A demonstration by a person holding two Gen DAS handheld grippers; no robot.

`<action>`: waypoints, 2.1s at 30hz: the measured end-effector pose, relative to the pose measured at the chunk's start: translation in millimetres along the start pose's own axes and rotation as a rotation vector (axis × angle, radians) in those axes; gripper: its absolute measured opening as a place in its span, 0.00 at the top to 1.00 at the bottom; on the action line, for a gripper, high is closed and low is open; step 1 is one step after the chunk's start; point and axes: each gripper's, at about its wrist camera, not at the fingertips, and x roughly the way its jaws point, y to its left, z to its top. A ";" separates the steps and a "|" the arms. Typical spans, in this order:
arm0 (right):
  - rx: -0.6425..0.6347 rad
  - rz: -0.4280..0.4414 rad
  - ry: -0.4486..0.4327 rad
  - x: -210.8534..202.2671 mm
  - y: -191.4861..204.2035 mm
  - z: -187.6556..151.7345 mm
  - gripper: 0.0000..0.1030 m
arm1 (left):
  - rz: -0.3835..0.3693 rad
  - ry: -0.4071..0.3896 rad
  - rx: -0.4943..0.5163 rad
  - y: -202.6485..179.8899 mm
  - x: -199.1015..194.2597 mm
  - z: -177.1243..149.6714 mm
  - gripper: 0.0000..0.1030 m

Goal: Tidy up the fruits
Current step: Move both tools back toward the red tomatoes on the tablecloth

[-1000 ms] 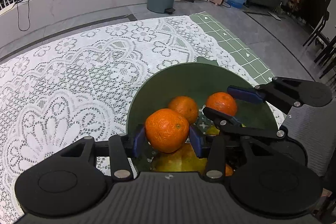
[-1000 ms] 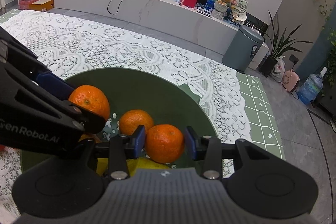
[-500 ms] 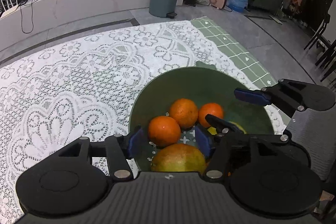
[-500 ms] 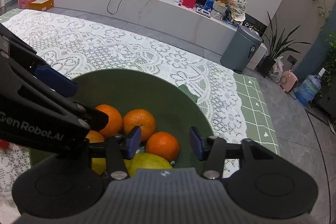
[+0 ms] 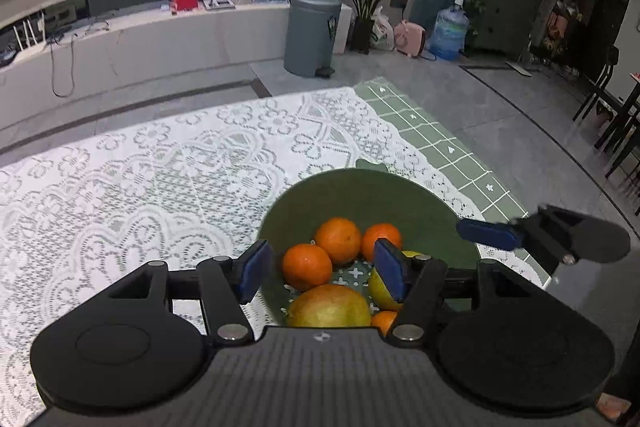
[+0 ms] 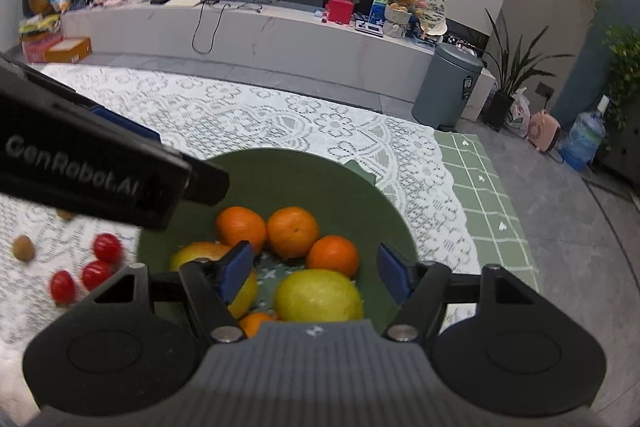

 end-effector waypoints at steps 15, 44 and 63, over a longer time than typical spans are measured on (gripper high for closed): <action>0.151 0.072 -0.056 -46.4 33.4 -31.4 0.18 | 0.048 -0.065 0.089 3.3 -56.1 -38.7 0.31; 0.059 0.195 -0.022 -51.5 122.3 -72.3 0.18 | 0.146 -0.070 -0.076 79.1 -100.9 -141.3 0.30; -0.020 0.208 0.024 -25.4 151.6 -70.0 0.16 | 0.218 -0.075 -0.190 117.9 -90.6 -171.7 0.30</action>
